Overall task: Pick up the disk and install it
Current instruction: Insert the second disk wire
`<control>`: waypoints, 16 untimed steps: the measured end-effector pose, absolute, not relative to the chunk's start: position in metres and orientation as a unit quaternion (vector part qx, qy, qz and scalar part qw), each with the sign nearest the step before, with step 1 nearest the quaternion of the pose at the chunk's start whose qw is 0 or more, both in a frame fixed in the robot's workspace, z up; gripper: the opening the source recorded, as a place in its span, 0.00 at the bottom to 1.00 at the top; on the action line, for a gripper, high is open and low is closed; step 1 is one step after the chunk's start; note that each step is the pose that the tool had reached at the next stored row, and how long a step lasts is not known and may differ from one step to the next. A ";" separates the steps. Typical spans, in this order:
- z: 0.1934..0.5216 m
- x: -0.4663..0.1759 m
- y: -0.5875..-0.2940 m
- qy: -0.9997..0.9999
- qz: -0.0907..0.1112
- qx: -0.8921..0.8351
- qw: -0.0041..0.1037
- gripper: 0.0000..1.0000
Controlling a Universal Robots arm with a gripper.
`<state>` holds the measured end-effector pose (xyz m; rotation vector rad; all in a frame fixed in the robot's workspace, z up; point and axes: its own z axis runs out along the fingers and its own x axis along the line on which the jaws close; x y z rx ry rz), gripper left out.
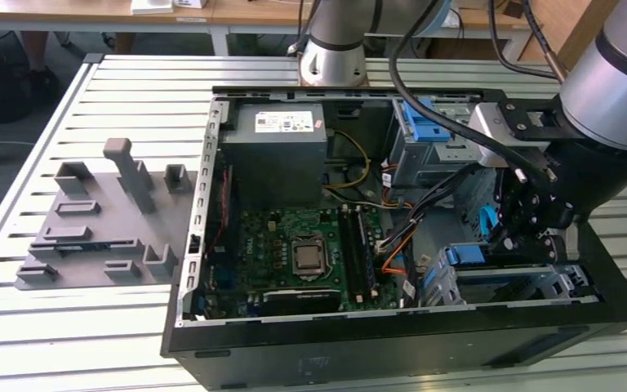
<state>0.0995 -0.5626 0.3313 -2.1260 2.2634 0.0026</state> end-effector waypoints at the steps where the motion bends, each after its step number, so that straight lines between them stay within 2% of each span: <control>1: 0.331 0.099 -0.563 0.729 0.001 -0.685 0.018 0.16; 4: 0.331 0.100 -0.563 0.729 0.001 -0.685 0.018 0.17; 5: 0.331 0.100 -0.563 0.729 0.001 -0.685 0.018 0.23; 16: 0.336 0.100 -0.563 0.729 0.001 -0.685 0.018 0.23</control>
